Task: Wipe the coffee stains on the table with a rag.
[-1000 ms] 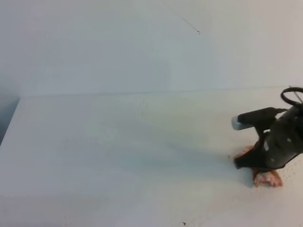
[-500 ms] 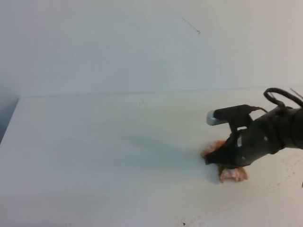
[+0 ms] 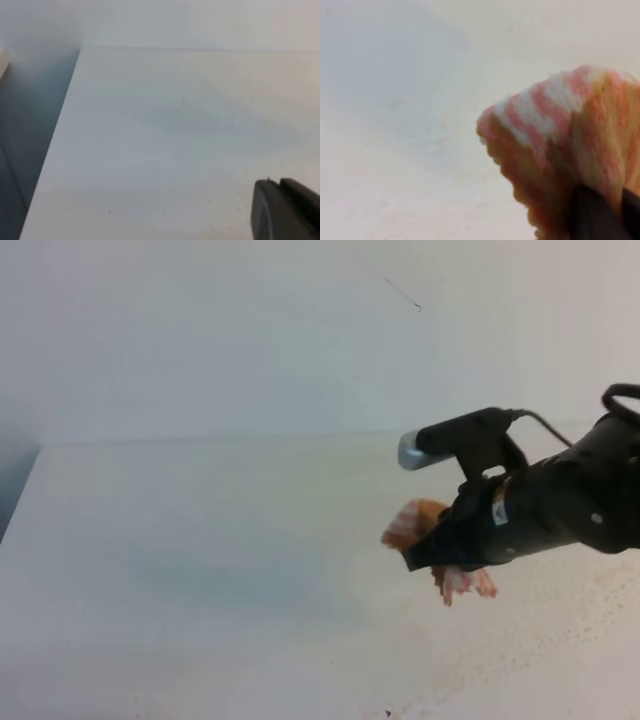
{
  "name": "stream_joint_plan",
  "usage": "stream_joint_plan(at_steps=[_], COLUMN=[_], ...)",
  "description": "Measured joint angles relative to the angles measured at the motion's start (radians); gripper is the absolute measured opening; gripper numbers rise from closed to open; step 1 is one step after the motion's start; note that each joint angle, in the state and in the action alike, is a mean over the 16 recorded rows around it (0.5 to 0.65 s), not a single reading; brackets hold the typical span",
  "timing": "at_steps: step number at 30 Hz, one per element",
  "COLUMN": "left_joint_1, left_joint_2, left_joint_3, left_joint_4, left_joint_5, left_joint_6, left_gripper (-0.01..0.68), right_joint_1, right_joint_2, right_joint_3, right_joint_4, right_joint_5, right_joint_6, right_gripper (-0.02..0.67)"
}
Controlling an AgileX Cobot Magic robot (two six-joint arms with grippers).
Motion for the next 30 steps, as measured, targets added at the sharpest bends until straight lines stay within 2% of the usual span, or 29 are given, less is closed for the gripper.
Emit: stream_joint_plan(at_steps=[10,18,23,30], left_joint_1=[0.0,0.0,0.0,0.0], left_joint_2=[0.0,0.0,0.0,0.0], left_joint_3=[0.0,0.0,0.0,0.0], left_joint_4=[0.0,0.0,0.0,0.0], left_joint_5=[0.0,0.0,0.0,0.0], left_joint_6=[0.0,0.0,0.0,0.0], left_gripper=[-0.001,-0.001,-0.001,-0.001], right_joint_1=[-0.105,-0.186,-0.196,-0.188], right_joint_2=[-0.078,-0.02,-0.002,-0.071], right_joint_3=[0.041,0.115,0.145,0.151], right_joint_4=[-0.075,0.019,0.116,0.22], right_joint_5=[0.025,-0.055,-0.097,-0.093], right_joint_6=[0.098,0.111,0.049,-0.086], right_gripper=[0.038,0.053,0.113,0.254])
